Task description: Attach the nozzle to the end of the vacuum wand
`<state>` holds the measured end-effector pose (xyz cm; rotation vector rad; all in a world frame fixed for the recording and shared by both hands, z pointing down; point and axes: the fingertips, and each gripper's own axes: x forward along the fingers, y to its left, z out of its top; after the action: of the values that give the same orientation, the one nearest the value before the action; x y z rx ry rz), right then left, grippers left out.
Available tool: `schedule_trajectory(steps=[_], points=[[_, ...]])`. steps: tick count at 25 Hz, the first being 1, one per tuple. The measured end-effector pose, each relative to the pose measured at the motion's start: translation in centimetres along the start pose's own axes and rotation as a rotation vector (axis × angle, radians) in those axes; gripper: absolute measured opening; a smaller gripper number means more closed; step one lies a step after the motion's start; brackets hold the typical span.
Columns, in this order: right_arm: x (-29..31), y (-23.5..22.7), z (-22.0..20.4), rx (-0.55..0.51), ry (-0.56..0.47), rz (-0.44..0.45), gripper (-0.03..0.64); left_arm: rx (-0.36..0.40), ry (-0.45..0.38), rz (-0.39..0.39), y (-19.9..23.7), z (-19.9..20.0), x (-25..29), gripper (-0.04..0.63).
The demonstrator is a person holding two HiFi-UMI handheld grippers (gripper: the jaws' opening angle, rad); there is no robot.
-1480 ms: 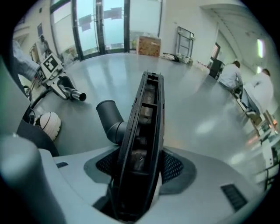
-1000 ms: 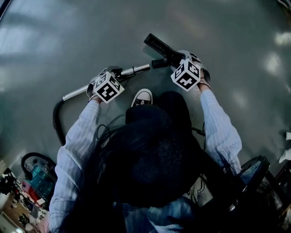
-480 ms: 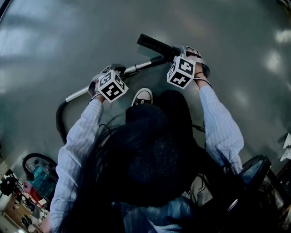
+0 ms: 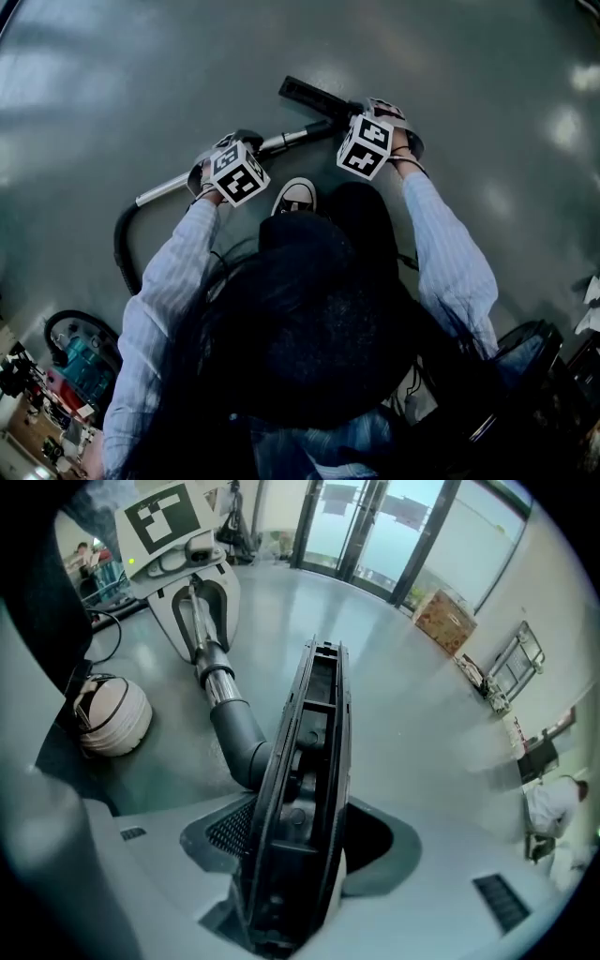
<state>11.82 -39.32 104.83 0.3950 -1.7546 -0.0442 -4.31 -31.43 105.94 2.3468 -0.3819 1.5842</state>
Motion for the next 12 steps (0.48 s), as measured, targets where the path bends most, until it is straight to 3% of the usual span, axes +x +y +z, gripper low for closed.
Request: schedule_trajectory(steps=[4, 12], points=[[-0.5, 0.3, 1.3, 0.002, -0.025, 0.009, 0.256, -0.001, -0.004, 0.014, 0.2, -0.3, -0.9, 0.172], [0.5, 0.0, 2.0, 0.01, 0.018, -0.068, 0.256, -0.024, -0.002, 0.04, 0.9, -0.7, -0.3, 0.173]])
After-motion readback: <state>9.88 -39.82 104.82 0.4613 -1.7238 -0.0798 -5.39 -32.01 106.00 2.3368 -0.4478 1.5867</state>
